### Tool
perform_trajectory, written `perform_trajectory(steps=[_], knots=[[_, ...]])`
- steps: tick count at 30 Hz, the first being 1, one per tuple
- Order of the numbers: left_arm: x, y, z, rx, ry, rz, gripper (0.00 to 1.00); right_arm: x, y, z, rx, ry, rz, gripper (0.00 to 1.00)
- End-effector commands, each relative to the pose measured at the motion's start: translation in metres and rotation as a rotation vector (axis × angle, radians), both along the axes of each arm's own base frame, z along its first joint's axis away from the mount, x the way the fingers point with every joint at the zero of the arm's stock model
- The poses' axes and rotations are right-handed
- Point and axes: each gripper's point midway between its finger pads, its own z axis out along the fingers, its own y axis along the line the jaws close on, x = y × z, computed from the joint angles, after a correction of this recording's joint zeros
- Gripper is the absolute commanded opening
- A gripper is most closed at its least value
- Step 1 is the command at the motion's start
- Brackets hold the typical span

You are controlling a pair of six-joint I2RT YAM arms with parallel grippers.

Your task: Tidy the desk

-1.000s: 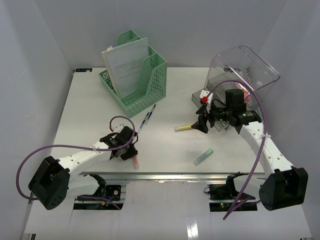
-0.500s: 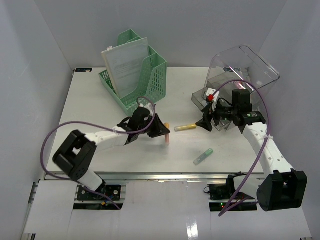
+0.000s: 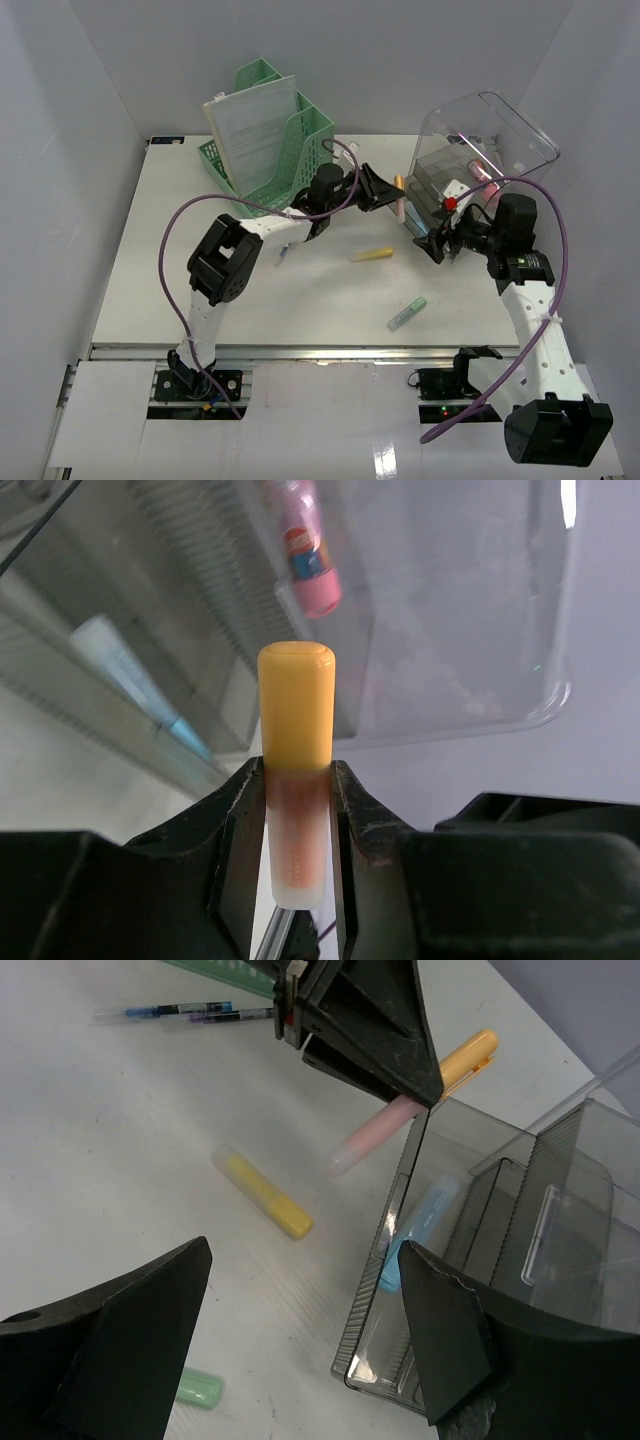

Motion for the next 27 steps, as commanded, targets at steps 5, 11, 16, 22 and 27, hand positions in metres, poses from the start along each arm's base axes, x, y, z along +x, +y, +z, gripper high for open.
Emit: perform_trajectory(steps=[5,11,16,22,27], knots=[[0.03,-0.043,0.022,-0.132,0.041,0.093,0.08,0.007,-0.014,0.015,0.031,-0.066,-0.068,0.82],[0.036,-0.055,0.003,-0.065,0.082,0.148,0.18,0.007,-0.015,0.015,0.034,-0.072,-0.074,0.82],[0.036,-0.052,-0.001,-0.008,0.034,0.152,0.61,0.006,-0.015,0.016,0.039,-0.075,-0.069,0.82],[0.031,-0.054,0.017,-0.014,-0.032,0.118,0.71,0.001,-0.012,0.015,0.049,-0.078,-0.028,0.82],[0.02,-0.043,0.034,0.003,-0.123,0.104,0.71,-0.02,0.003,0.012,0.039,-0.126,0.114,0.82]])
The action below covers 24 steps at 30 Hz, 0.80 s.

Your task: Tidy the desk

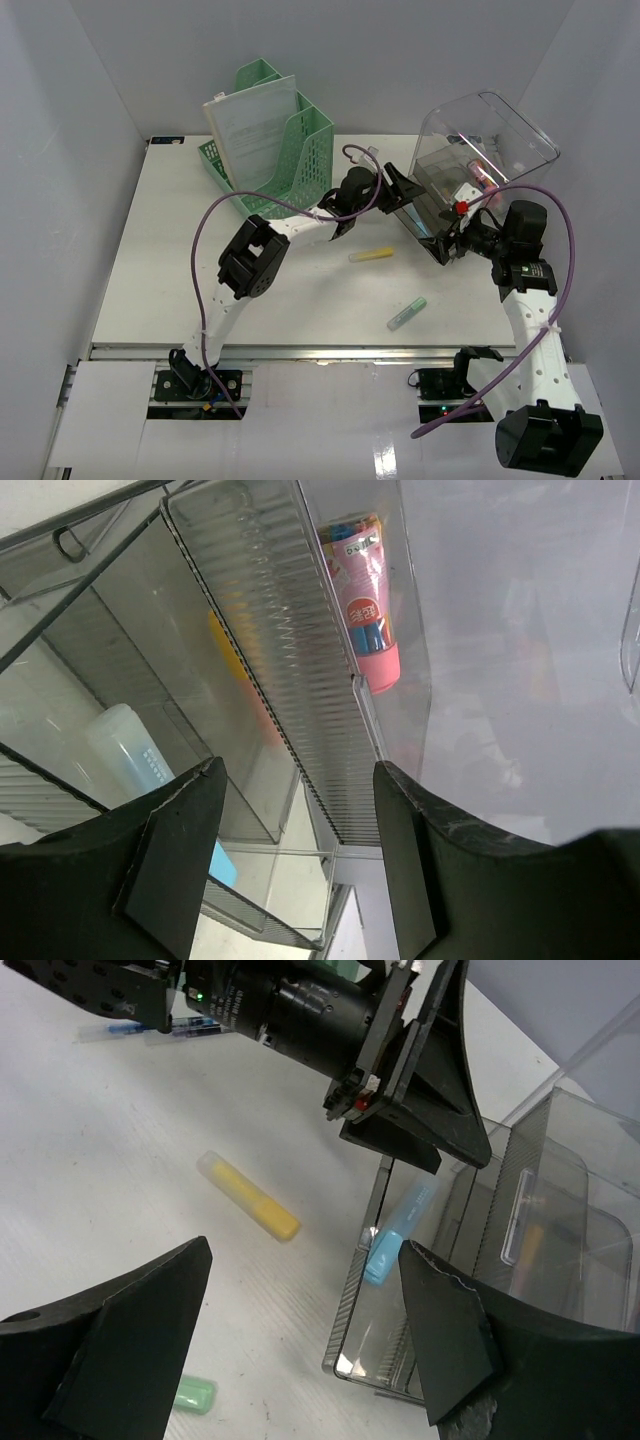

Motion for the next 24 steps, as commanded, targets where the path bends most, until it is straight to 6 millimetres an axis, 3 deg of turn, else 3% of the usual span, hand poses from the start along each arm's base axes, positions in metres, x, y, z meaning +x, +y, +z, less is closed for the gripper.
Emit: perform_trajectory(steps=[1,6,10,13,19,21,24], knots=[[-0.016,0.016,0.081,-0.03,-0.201,-0.022,0.71,-0.027,0.02,0.005,-0.012,-0.103,0.198,0.83],[-0.045,0.062,0.094,0.144,-0.393,-0.057,0.73,-0.071,0.042,-0.004,-0.043,-0.234,0.489,0.83],[-0.077,0.113,0.082,0.295,-0.489,-0.141,0.76,-0.094,0.046,-0.021,-0.098,-0.259,0.61,0.85],[-0.108,0.16,0.067,0.389,-0.538,-0.202,0.77,-0.107,0.043,-0.053,-0.214,-0.234,0.724,0.87],[-0.153,0.245,0.043,0.667,-0.668,-0.187,0.9,-0.126,0.031,-0.125,-0.458,-0.034,0.971,0.9],[-0.165,0.266,0.034,0.733,-0.682,-0.182,0.92,-0.129,0.032,-0.142,-0.533,0.007,1.01,0.89],[-0.176,0.284,0.049,0.752,-0.745,-0.149,0.96,-0.119,0.034,-0.166,-0.659,0.026,0.985,0.88]])
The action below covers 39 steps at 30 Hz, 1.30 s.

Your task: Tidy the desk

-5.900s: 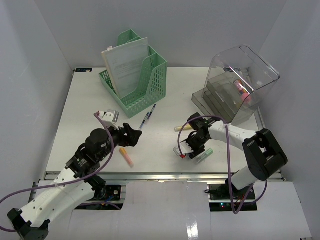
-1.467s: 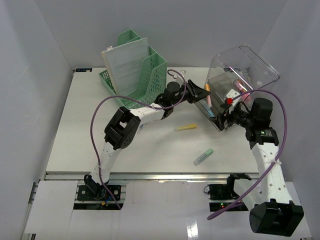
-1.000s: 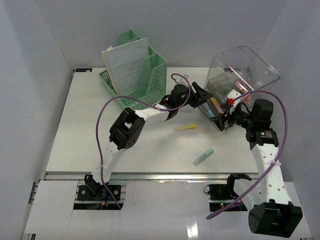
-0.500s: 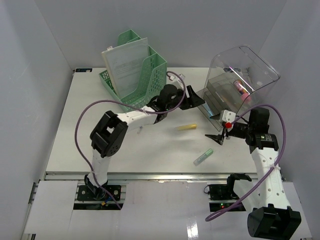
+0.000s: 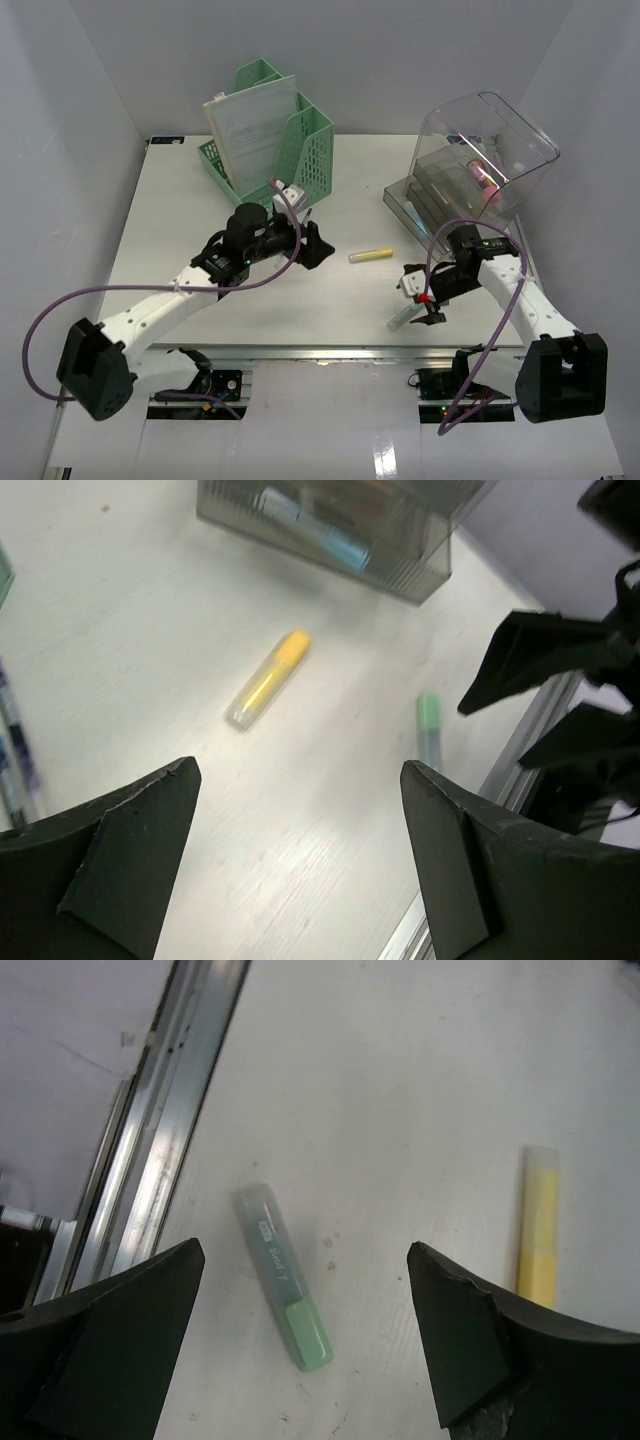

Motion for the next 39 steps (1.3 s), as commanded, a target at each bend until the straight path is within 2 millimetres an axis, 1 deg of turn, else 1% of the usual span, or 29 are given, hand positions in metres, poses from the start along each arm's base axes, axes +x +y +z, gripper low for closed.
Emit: perform_trajectory(steps=[1,3,5,7,9,12,14,19,22,25,29,30,31,32,33,36,37,39], knots=[[-0.017,0.039,0.001,0.137,-0.134,0.019,0.97,0.009,-0.009,-0.039,-0.23,-0.106,0.055,0.87],[-0.02,0.047,0.004,0.14,-0.158,0.037,0.98,0.01,-0.005,-0.047,-0.273,-0.116,0.069,0.85],[-0.022,0.057,-0.008,0.178,-0.152,0.065,0.98,0.006,-0.004,-0.057,-0.315,-0.079,0.087,0.81],[-0.024,0.064,-0.015,0.212,-0.133,0.081,0.98,0.003,-0.007,-0.068,-0.36,-0.049,0.086,0.78],[-0.025,0.072,-0.02,0.233,-0.129,0.108,0.98,0.005,-0.009,-0.078,-0.404,-0.057,0.071,0.76],[-0.026,0.076,-0.018,0.23,-0.141,0.124,0.98,0.011,-0.01,-0.088,-0.439,-0.073,0.047,0.72],[-0.026,0.078,-0.014,0.225,-0.152,0.131,0.98,0.01,-0.01,-0.091,-0.451,-0.062,0.043,0.69],[-0.026,0.082,-0.006,0.209,-0.171,0.157,0.98,0.01,-0.016,-0.101,-0.508,-0.054,0.041,0.55],[-0.026,0.082,-0.004,0.203,-0.175,0.159,0.98,0.014,-0.019,-0.103,-0.529,-0.065,0.029,0.41],[-0.027,0.082,-0.005,0.205,-0.171,0.154,0.98,0.015,-0.017,-0.102,-0.524,-0.066,0.025,0.3],[-0.027,0.081,-0.007,0.206,-0.168,0.149,0.98,0.026,-0.008,-0.091,-0.49,-0.078,-0.027,0.2],[-0.027,0.08,-0.008,0.205,-0.165,0.146,0.98,0.035,-0.002,-0.08,-0.473,-0.082,-0.076,0.18],[-0.028,0.08,-0.008,0.206,-0.163,0.143,0.98,0.048,0.006,-0.065,-0.449,-0.087,-0.139,0.16],[-0.028,0.08,-0.009,0.207,-0.161,0.141,0.98,0.053,0.009,-0.06,-0.439,-0.091,-0.161,0.15],[-0.028,0.079,-0.009,0.207,-0.16,0.14,0.98,0.065,0.016,-0.045,-0.415,-0.098,-0.22,0.15],[-0.027,0.079,-0.011,0.212,-0.155,0.139,0.98,0.117,0.034,0.013,-0.328,-0.147,-0.467,0.15],[-0.027,0.08,-0.011,0.212,-0.156,0.141,0.98,0.127,0.031,0.019,-0.335,-0.161,-0.518,0.15],[-0.027,0.08,-0.011,0.213,-0.156,0.144,0.98,0.153,0.031,0.042,-0.299,-0.186,-0.657,0.13]])
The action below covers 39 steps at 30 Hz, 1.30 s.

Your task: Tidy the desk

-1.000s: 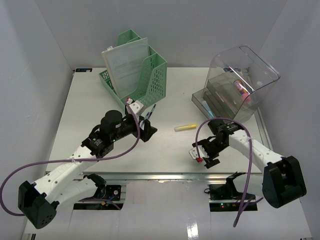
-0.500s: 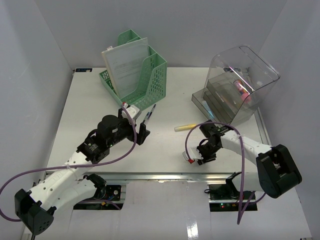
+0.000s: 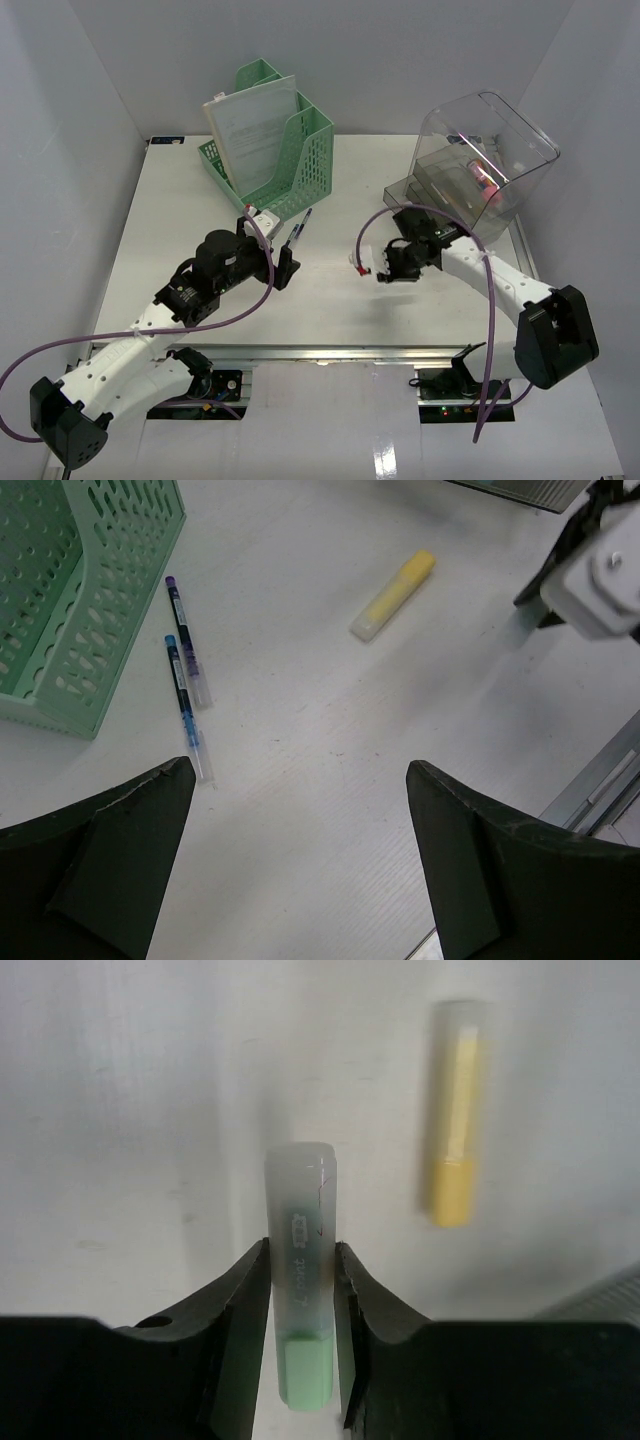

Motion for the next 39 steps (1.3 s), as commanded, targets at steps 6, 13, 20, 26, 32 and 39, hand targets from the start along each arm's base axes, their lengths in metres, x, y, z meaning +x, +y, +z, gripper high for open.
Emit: perform_trajectory(steps=[6,13,20,26,32,39], knots=[[-0.001,0.003,0.001,0.004,-0.009,0.007,0.98,0.125,-0.025,0.094,0.129,-0.375,-0.708,0.11],[-0.002,0.004,0.002,0.002,-0.013,0.005,0.98,0.157,-0.067,0.101,0.164,-0.54,-1.008,0.19],[-0.002,0.004,0.003,-0.001,-0.016,0.006,0.98,0.168,-0.076,0.088,0.175,-0.519,-1.074,0.48],[-0.002,0.004,0.004,-0.002,-0.019,0.007,0.98,0.162,-0.059,0.091,0.207,-0.44,-0.979,0.62],[-0.002,0.004,0.003,0.0,-0.017,0.008,0.98,0.103,0.005,0.082,0.279,-0.161,-0.456,0.71],[-0.001,0.006,0.003,0.003,-0.019,0.015,0.98,0.03,0.038,0.047,0.32,0.042,0.072,0.72]])
